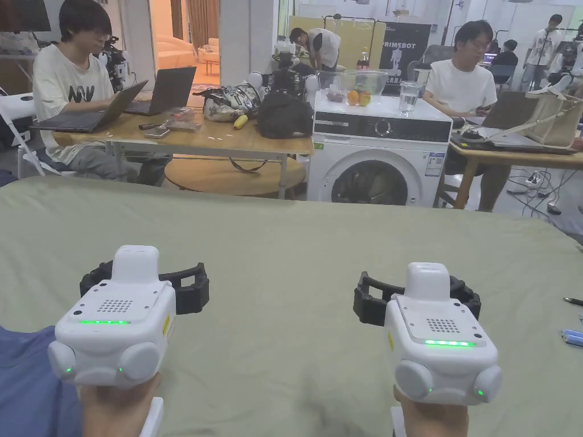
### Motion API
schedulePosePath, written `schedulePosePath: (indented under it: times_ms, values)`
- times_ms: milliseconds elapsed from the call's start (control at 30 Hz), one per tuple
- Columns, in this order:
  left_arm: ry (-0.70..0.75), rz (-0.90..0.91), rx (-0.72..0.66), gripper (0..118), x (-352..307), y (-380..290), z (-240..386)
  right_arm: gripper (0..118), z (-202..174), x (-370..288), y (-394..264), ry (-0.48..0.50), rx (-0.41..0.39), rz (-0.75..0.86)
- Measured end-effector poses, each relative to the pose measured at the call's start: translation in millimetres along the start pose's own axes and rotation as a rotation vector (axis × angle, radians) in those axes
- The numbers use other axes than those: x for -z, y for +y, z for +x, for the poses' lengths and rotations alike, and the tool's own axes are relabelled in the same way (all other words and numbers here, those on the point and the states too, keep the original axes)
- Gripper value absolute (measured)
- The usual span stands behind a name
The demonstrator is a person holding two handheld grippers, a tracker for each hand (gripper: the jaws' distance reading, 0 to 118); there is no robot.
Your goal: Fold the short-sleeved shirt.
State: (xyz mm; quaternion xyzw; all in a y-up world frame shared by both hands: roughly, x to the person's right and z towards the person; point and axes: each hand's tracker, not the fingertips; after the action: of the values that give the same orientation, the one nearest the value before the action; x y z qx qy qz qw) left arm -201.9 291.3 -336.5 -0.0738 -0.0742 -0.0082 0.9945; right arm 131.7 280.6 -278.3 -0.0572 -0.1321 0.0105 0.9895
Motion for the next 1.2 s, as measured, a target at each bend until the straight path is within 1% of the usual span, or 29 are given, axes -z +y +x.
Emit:
schedulePosePath:
  times_ms: [467, 633, 667, 700, 767, 833, 867, 900, 967, 1000, 1033, 1133, 1200]
  values:
    - [0.004, 0.029, 0.019, 116, -3, 4, 3, 118, 2, -3, -1, -0.014, 0.006, 0.01]
    - [0.017, 0.033, 0.0, 116, -3, 4, 2, 118, 0, -5, 0, -0.014, 0.008, 0.014]
    - [0.014, 0.036, -0.004, 116, -4, 4, 2, 117, -1, -5, 0, -0.016, 0.007, 0.014]
    - [0.009, 0.039, -0.006, 114, -5, 4, 2, 112, -2, -6, 0, -0.014, 0.007, 0.017]
    - [-0.002, 0.05, -0.002, 104, -7, 5, 2, 103, -4, -8, 2, -0.014, 0.001, 0.023]
    - [0.0, 0.054, 0.008, 86, -8, 6, 4, 88, -6, -8, 2, -0.017, -0.004, 0.026]
    - [-0.001, 0.055, 0.009, 73, -8, 7, 4, 76, -7, -9, 2, -0.016, -0.003, 0.03]
    - [-0.008, 0.059, 0.009, 53, -8, 7, 4, 50, -7, -11, 3, -0.016, 0.0, 0.038]
    - [-0.008, 0.052, 0.021, 20, -7, 8, 5, 7, -11, -13, 5, -0.033, -0.013, 0.057]
    - [0.001, 0.047, 0.033, 5, -7, 9, 6, 0, -12, -13, 5, -0.047, -0.016, 0.063]
    - [0.01, 0.046, 0.041, 0, -7, 9, 7, 0, -13, -14, 6, -0.062, -0.015, 0.071]
    - [0.026, 0.054, 0.05, 0, -10, 8, 6, 0, -13, -19, 11, -0.029, 0.014, 0.081]
    - [0.018, 0.054, 0.042, 0, -13, 8, 2, 0, -18, -18, 14, -0.014, 0.009, 0.063]
